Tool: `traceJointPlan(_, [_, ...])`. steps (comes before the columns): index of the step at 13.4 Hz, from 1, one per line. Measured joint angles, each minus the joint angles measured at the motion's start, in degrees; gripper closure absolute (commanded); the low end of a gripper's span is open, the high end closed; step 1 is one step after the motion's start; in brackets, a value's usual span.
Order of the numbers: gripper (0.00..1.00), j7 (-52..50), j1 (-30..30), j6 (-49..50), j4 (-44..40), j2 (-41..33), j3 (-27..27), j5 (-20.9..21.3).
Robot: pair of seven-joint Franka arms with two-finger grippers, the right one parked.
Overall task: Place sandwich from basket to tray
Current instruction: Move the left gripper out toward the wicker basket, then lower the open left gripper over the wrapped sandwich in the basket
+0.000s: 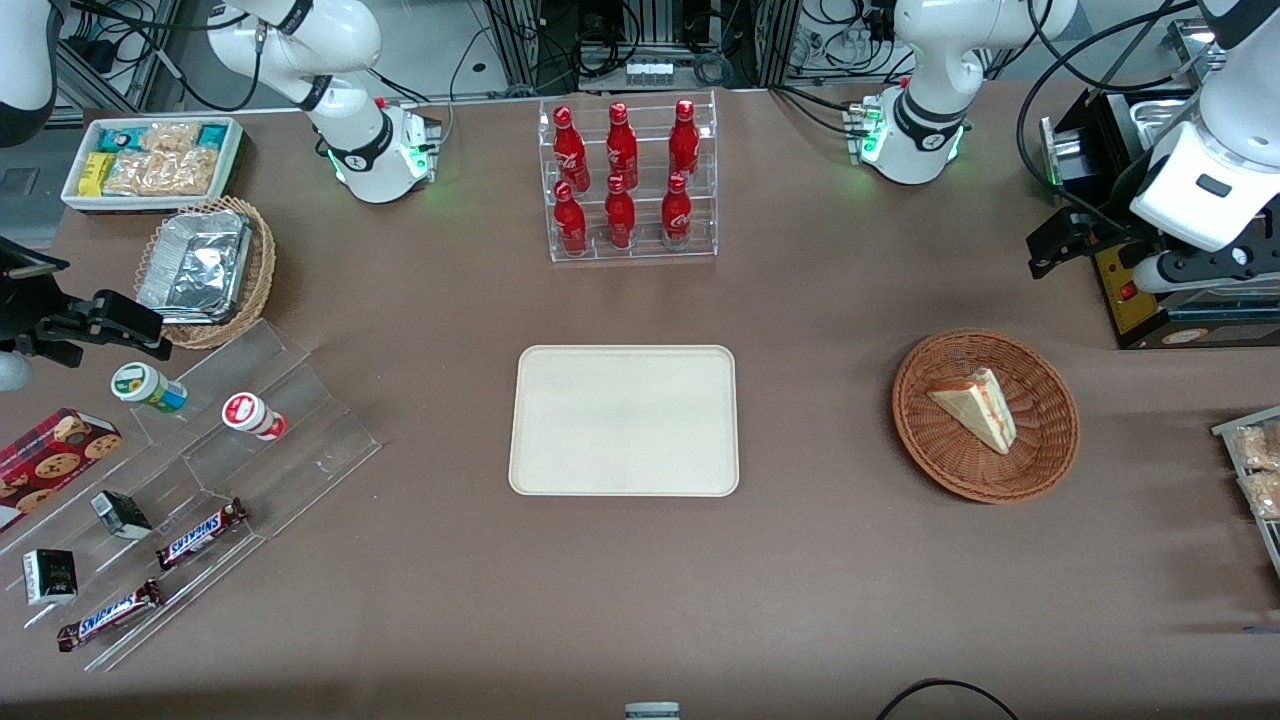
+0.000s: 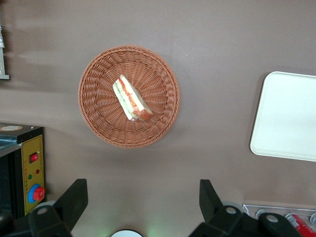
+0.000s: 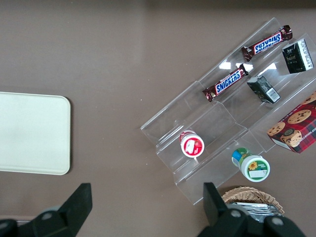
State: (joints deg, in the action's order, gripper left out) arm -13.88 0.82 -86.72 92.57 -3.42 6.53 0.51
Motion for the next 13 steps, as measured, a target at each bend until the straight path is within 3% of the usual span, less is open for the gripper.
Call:
traceJointPlan(10, [0.0, -2.59, -0.36, -1.12, 0.63, 8.17, -4.52, 0.85])
traceJointPlan(13, [0.0, -7.99, -0.38, -4.32, 5.27, 9.67, -5.66, 0.87])
